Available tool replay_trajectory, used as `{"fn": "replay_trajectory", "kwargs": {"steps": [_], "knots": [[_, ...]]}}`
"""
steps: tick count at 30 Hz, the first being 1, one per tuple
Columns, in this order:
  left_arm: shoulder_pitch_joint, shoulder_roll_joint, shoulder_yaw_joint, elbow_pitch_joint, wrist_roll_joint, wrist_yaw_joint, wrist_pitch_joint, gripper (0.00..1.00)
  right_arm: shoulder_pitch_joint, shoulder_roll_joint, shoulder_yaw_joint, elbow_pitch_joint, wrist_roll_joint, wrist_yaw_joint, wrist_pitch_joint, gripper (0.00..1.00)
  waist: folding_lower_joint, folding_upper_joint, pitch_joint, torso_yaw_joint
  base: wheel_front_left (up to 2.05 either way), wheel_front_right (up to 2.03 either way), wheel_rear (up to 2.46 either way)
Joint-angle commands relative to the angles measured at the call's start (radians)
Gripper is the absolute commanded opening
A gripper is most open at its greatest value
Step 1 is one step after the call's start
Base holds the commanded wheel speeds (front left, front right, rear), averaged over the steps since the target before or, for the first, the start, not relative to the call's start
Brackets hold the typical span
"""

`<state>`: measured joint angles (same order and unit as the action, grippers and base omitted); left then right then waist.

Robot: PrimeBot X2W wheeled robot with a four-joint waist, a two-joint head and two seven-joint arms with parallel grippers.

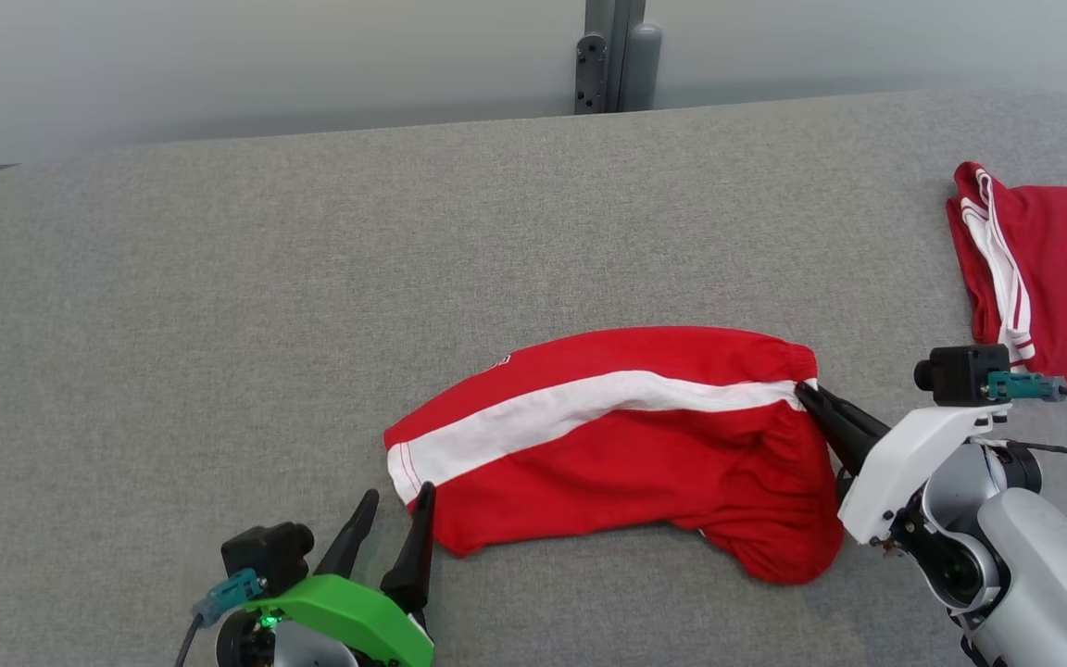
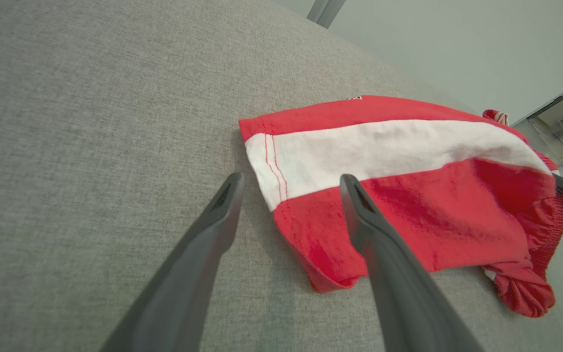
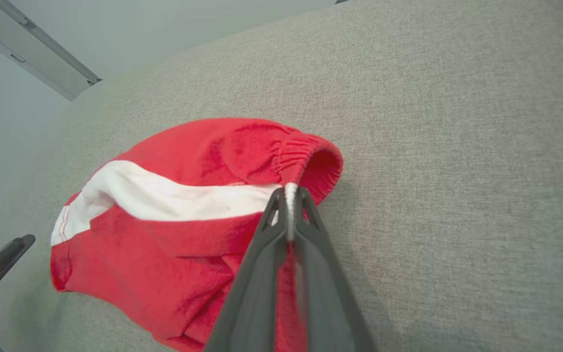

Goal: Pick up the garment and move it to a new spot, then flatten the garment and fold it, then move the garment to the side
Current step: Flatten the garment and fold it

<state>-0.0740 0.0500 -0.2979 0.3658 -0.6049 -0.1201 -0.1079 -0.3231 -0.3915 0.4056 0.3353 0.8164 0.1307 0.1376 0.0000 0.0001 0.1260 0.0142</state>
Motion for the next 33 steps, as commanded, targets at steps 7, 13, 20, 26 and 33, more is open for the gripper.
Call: {"fn": "replay_trajectory", "kwargs": {"steps": [7, 13, 20, 26, 33], "knots": [[-0.098, 0.004, -0.016, 0.107, -0.032, -0.007, 0.025, 1.0, -0.022, 0.004, 0.036, 0.017, 0.012, 0.0, -0.026, 0.0, 0.0, -0.0001, 0.018, -0.027, 0.0, 0.0, 0.0], [-0.122, 0.004, -0.027, 0.131, -0.054, -0.01, 0.003, 0.89, -0.036, 0.003, 0.048, 0.033, 0.02, 0.0, -0.047, 0.0, 0.0, -0.0001, 0.023, -0.036, 0.0, 0.0, 0.0], [-0.13, 0.006, -0.037, 0.134, -0.084, -0.01, -0.015, 0.3, -0.047, 0.001, 0.062, 0.052, 0.027, 0.0, -0.066, 0.0, 0.0, -0.0001, 0.025, -0.036, 0.0, 0.0, 0.0], [-0.162, 0.008, -0.034, 0.181, -0.105, -0.01, -0.025, 0.0, -0.056, 0.001, 0.079, 0.058, 0.037, 0.0, -0.08, 0.0, 0.0, -0.0001, 0.021, -0.039, 0.0, 0.0, 0.0], [-0.182, 0.007, -0.022, 0.166, -0.136, -0.011, -0.099, 0.0, -0.058, -0.017, 0.09, 0.045, 0.05, 0.0, -0.11, 0.0, 0.0, -0.0001, -0.004, -0.044, 0.0, 0.0, 0.0]]}}
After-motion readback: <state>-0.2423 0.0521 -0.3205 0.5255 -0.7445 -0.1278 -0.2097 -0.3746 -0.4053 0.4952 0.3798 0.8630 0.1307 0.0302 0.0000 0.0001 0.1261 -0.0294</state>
